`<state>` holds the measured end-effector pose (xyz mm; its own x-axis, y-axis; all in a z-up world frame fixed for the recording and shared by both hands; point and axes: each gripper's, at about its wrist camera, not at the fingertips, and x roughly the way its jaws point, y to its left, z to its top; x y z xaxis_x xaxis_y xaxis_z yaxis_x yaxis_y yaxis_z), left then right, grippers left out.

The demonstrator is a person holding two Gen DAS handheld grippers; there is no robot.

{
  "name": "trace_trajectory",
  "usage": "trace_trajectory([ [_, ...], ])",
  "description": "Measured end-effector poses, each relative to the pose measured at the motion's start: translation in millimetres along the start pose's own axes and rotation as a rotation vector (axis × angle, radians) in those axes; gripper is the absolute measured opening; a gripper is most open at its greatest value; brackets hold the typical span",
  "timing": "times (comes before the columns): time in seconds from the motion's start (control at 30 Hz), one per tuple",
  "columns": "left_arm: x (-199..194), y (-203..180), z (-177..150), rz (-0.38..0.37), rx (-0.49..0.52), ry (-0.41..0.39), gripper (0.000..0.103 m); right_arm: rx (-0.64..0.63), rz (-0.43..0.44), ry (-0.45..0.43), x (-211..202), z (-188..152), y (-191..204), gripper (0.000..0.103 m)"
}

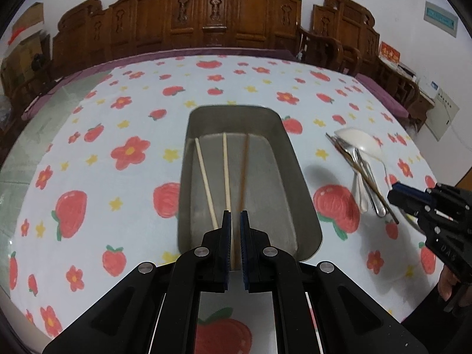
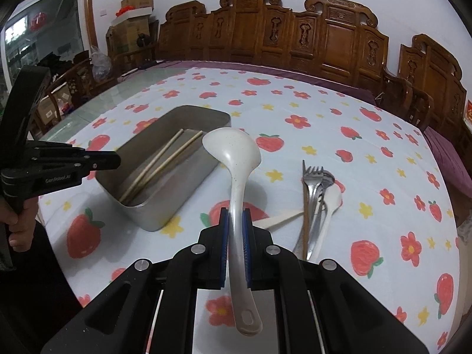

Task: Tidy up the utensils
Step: 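Place the chopstick in the tray with the left tool while the right tool carries the ladle, then lower the white ladle into the tray and open the right tool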

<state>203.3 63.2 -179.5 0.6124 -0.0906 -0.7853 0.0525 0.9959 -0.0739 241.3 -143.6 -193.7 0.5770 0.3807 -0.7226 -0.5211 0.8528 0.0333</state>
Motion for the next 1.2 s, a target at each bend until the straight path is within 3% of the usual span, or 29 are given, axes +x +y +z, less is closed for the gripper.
trace_trajectory([
  [0.07, -4.8, 3.0, 2.1, -0.002, -0.006, -0.012, 0.01, -0.004, 0.002, -0.003, -1.3, 4.4, 4.6, 0.01],
  [0.2, -22.3, 10.7, 6.8, -0.001, -0.016, -0.061, 0.028, 0.012, 0.025, -0.015, -4.8, 14.5, 16.6, 0.01],
  [0.33, -40.6, 17.8, 11.5, 0.016, -0.022, -0.116, 0.054, -0.013, 0.03, -0.015, -3.7, 26.9, 30.4, 0.01],
  [0.4, -48.8, 21.2, 13.3, 0.033, -0.019, -0.141, 0.078, -0.026, 0.031, -0.014, -2.0, 34.0, 36.6, 0.01],
  [0.5, -58.0, 27.2, 15.2, 0.063, -0.006, -0.176, 0.09, -0.028, 0.035, -0.011, 2.4, 43.9, 44.4, 0.01],
  [0.87, -67.5, 60.3, 15.5, 0.065, -0.065, -0.195, 0.093, 0.019, 0.056, 0.04, 45.8, 65.4, 69.4, 0.01],
  [1.2, -69.2, 71.8, 14.6, 0.073, -0.103, -0.206, 0.093, 0.182, 0.086, 0.1, 98.1, 83.8, 70.2, 0.011],
])
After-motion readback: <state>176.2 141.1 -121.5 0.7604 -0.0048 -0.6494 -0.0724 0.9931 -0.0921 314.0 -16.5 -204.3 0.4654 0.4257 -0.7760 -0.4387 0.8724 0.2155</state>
